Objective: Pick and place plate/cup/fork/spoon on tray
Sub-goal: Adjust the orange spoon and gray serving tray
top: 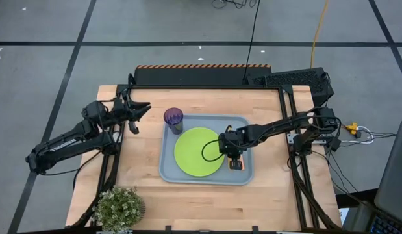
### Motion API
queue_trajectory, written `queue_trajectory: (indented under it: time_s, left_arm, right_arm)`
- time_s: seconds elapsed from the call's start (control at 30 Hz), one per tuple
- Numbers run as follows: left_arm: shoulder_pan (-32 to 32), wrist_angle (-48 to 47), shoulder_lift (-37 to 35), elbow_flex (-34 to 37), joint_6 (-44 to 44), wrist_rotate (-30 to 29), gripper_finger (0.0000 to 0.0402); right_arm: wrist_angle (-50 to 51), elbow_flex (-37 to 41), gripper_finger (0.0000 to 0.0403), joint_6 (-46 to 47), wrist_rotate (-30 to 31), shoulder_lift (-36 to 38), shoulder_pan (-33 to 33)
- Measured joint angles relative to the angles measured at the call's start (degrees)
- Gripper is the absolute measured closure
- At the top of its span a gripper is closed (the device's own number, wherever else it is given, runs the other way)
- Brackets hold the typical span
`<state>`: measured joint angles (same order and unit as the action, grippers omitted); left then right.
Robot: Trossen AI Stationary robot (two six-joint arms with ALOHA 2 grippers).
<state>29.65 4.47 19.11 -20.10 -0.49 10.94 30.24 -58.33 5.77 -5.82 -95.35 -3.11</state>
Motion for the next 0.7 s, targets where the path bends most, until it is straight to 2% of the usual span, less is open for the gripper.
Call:
queue_trajectory:
  time_s: [0.7]
  left_arm:
    - [0.01, -0.02, 0.0, 0.0, 0.02, 0.0, 0.0325]
  right_arm:
    - [1.05, 0.0, 0.0403, -12.66, -0.22, 0.0, -1.14]
